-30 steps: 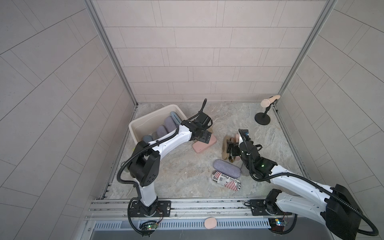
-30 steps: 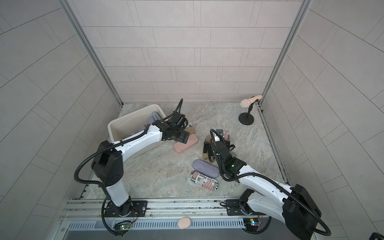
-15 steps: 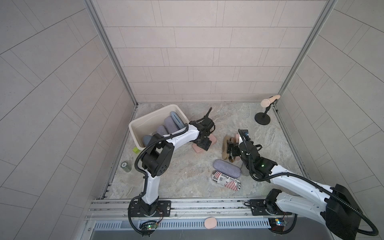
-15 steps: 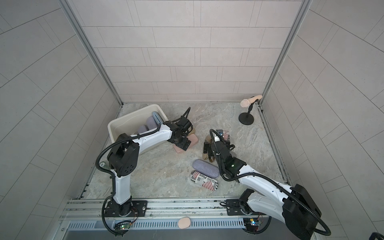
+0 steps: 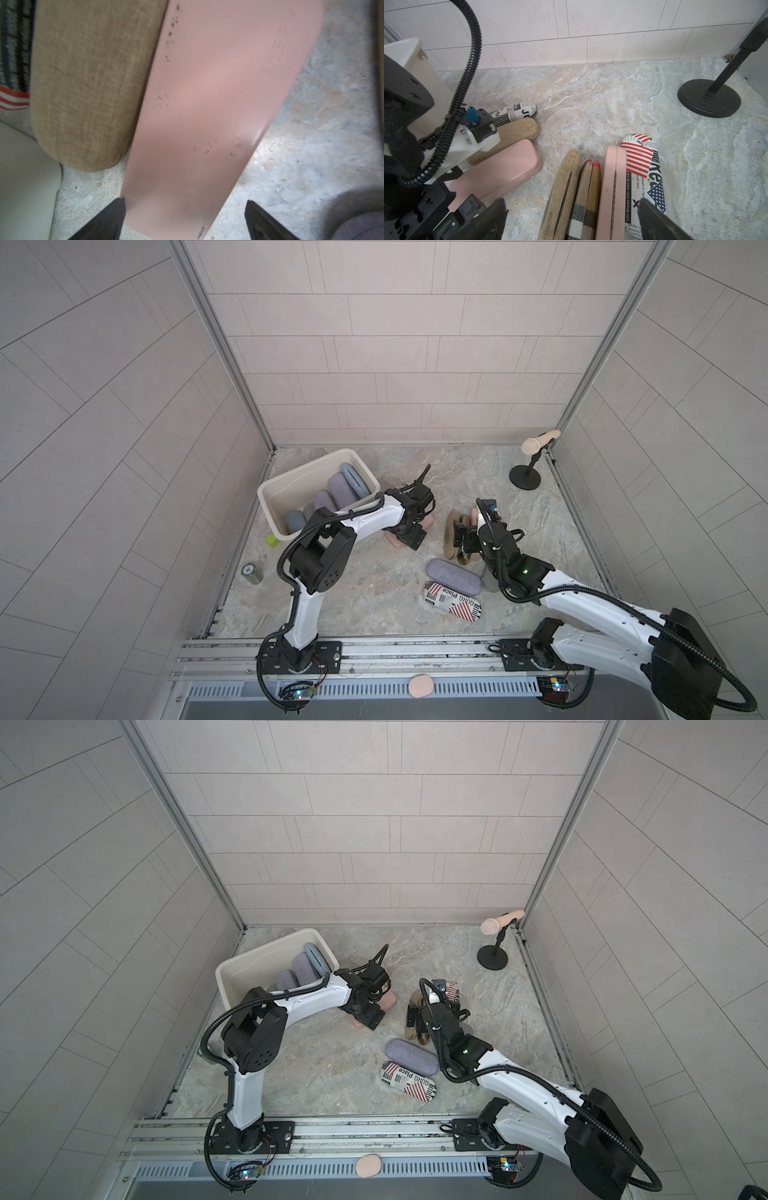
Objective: Put the glasses cases into the storage boxes
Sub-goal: Pick up the glasses case at the center of the board.
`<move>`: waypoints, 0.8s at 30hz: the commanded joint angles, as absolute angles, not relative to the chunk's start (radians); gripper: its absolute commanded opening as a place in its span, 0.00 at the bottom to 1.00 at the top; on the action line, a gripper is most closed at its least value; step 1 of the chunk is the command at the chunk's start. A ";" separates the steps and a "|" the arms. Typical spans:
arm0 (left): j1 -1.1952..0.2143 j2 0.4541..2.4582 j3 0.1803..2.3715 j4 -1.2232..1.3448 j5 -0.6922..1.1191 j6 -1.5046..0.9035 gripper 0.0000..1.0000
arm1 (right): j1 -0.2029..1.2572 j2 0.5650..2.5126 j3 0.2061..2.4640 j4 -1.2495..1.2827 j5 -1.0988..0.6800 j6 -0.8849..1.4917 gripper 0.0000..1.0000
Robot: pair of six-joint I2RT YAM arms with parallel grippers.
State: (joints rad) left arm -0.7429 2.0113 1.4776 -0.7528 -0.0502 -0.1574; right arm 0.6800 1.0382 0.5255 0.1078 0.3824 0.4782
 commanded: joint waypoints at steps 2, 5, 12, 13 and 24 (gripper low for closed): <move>-0.769 1.990 1.445 -0.780 -0.020 -0.189 0.95 | 0.680 1.043 0.536 0.102 0.383 0.480 1.00; -0.783 1.978 1.446 -0.778 -0.007 -0.202 0.94 | 0.680 1.041 0.538 0.101 0.383 0.480 1.00; -0.787 1.956 1.478 -0.788 -0.015 -0.221 0.94 | 0.681 1.028 0.536 0.098 0.385 0.480 1.00; -0.786 1.953 1.484 -0.795 -0.032 -0.220 0.94 | 0.681 1.026 0.536 0.097 0.385 0.480 1.00; -0.779 1.867 1.477 -0.764 -0.339 -0.302 1.00 | 0.680 1.018 0.535 0.090 0.410 0.484 0.99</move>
State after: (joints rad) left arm -0.7784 1.9156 1.4681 -0.7681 -0.2306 -0.2668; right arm 0.6800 1.0378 0.5255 0.1059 0.3840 0.4782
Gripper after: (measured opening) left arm 0.997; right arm 0.994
